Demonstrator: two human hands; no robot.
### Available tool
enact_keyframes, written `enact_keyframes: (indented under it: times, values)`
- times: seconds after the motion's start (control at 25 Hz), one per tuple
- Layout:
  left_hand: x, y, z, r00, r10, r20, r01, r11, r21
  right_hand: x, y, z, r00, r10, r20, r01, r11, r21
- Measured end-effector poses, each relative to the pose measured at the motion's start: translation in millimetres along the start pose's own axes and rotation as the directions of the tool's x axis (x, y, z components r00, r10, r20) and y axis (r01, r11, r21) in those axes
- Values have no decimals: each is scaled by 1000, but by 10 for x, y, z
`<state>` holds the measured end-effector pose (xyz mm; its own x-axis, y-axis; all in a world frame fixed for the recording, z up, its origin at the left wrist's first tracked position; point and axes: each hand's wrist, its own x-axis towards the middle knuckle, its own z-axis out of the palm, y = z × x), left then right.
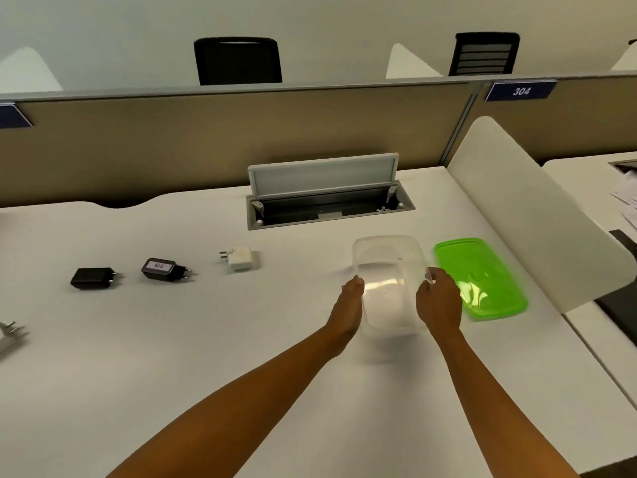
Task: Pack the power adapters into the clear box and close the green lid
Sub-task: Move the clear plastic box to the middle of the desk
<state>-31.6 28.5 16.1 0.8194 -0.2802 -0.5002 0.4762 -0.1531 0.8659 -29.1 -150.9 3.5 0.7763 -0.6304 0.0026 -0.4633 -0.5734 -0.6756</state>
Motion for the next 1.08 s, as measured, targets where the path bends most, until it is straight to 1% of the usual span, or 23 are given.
enact_keyframes:
  times: [0.08,0.16,0.28,0.4,0.48,0.6,0.84,1.08]
  values:
    - [-102,-66,-227,997,27,-67,-30,998,-51,-208,-121,106,999,-36,23,35,999,27]
    - [-234,-148,-504,988,83,-131,-91,994,-59,-430,-262,243,995,-84,50,80,994,69]
    - [-486,-317,-962,956,131,-263,-151,987,-57,-777,-506,470,984,-143,106,122,974,190]
    - [-756,-475,-1390,911,114,-397,-167,981,-101,-1120,-731,719,969,-179,172,123,949,291]
    - [-918,-573,-1644,871,91,-483,-180,973,-142,-1346,-885,901,951,-213,223,136,939,316]
    - [-1122,-721,-1991,807,70,-586,-199,967,-158,-1650,-1108,1164,915,-268,302,163,930,330]
    - [-1354,-947,-2467,714,88,-694,-201,976,-83,-2032,-1362,1497,875,-296,382,154,920,361]
    - [-1331,-1084,-2676,683,99,-724,-151,988,-8,-2076,-1378,1592,849,-299,435,141,922,360]
